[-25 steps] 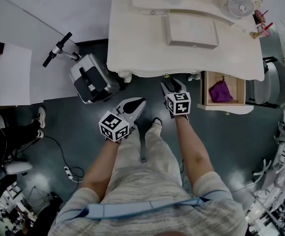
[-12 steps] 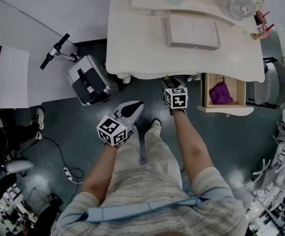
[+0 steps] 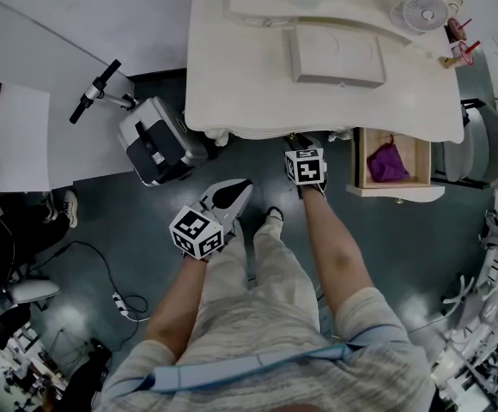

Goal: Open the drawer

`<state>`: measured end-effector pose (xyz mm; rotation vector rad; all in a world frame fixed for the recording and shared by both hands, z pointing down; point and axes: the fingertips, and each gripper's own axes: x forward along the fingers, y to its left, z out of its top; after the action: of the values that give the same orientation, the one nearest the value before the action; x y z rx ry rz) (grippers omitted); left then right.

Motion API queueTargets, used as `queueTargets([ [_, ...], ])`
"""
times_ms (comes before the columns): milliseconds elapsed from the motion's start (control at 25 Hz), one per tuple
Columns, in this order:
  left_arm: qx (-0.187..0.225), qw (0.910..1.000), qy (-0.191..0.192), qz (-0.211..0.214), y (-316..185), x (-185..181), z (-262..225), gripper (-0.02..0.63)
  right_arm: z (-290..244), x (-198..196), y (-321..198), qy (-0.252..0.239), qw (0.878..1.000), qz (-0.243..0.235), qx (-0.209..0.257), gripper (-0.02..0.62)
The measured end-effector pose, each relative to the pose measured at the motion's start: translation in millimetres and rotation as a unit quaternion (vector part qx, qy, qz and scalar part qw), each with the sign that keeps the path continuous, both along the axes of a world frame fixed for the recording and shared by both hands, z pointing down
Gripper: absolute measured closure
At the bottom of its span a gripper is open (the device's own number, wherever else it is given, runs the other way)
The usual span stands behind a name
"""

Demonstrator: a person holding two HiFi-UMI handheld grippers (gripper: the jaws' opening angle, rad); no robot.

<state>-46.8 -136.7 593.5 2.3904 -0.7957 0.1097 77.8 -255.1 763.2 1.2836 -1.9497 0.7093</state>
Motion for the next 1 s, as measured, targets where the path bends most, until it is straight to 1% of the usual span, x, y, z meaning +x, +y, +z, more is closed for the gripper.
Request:
queueTargets([
  [80, 0.0, 1.0, 0.0, -0.001, 0, -2, 1, 0.586, 0, 1, -1, 0.004, 1.0, 0.002, 0.001, 0.474],
  [440, -0.002, 1.0, 0.003, -0.003, 0, 1, 0, 0.586, 1, 2, 4, -0.002, 1.0, 0.003, -0.018, 0.477],
  [1000, -0.001, 1.0, -0.004, 0.0, 7, -5, -5, 0.586, 2, 3, 45, 0.002, 0.999, -0.004, -0.042, 0.477],
])
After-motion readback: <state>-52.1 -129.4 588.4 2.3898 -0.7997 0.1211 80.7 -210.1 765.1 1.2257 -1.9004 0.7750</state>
